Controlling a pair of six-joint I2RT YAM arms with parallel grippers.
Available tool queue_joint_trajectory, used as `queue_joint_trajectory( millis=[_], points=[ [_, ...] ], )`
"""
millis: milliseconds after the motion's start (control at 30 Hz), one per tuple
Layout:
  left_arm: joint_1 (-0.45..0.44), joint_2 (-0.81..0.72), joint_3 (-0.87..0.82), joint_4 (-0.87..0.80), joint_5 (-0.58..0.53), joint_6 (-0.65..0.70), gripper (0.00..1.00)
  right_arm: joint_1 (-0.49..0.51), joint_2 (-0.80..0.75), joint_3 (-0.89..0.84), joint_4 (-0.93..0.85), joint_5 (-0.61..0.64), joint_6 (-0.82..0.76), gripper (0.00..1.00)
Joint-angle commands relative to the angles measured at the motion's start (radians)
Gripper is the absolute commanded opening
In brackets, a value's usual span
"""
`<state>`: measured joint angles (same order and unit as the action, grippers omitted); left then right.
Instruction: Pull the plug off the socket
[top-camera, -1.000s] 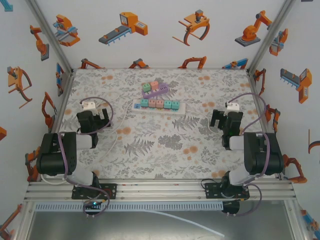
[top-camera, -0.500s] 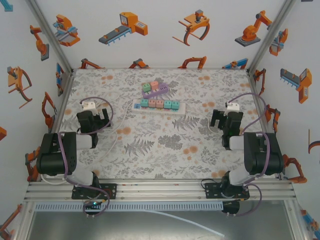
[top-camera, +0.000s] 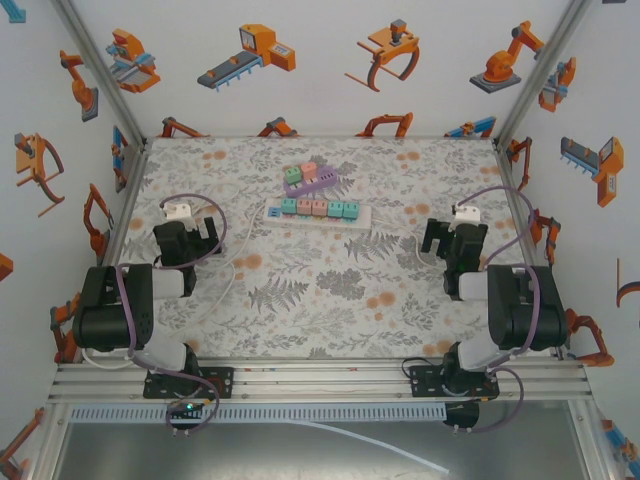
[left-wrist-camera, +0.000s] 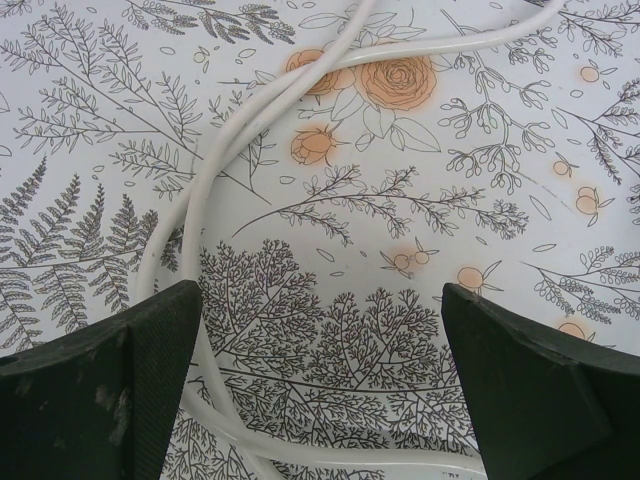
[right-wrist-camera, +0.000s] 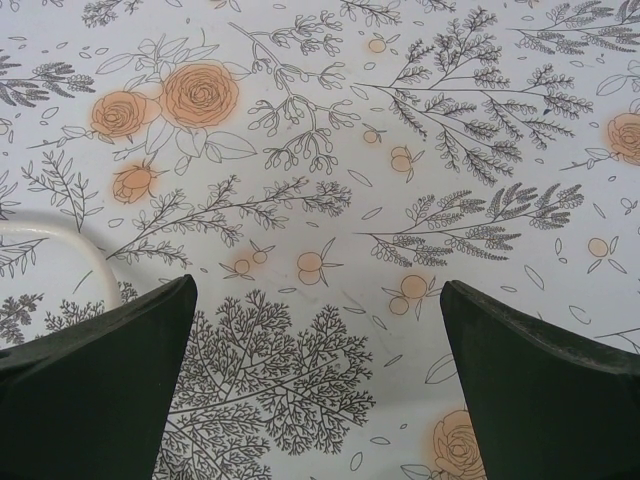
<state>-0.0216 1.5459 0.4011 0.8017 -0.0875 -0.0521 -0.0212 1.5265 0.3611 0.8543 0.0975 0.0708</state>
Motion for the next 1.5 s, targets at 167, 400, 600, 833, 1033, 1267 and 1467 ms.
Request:
queue_joint_trajectory(
  millis=[167,400,600,833,1033,1267,1467],
  points=[
    [-0.079,-0.251,-0.009,-0.137,-0.025,0.089,0.97,-0.003,-0.457,0.094,-0.502,0.015,0.126,0.99],
    [-0.153,-0.520,0.144,-0.539,0.058,-0.145,0.97,0.016,-0.565,0.332,-0.862,-0.218,0.319,0.96],
    [-0.233,-0.371,0.444,-0.820,0.220,-0.467,0.97,0.110,-0.292,0.668,-1.159,-0.339,0.353,0.96],
    [-0.273,0.026,0.782,-0.996,0.305,-0.550,0.99,0.209,0.085,1.002,-1.322,-0.340,0.383,0.96],
    [-0.272,0.292,0.967,-1.033,0.258,-0.579,0.89,0.233,0.300,1.128,-1.284,-0.364,0.413,0.86],
    [-0.272,0.442,1.063,-1.049,0.223,-0.521,0.54,0.233,0.404,1.115,-1.214,-0.415,0.417,0.62],
    [-0.272,0.503,1.111,-1.088,0.174,-0.457,0.44,0.234,0.460,1.095,-1.190,-0.465,0.426,0.52]
  ],
)
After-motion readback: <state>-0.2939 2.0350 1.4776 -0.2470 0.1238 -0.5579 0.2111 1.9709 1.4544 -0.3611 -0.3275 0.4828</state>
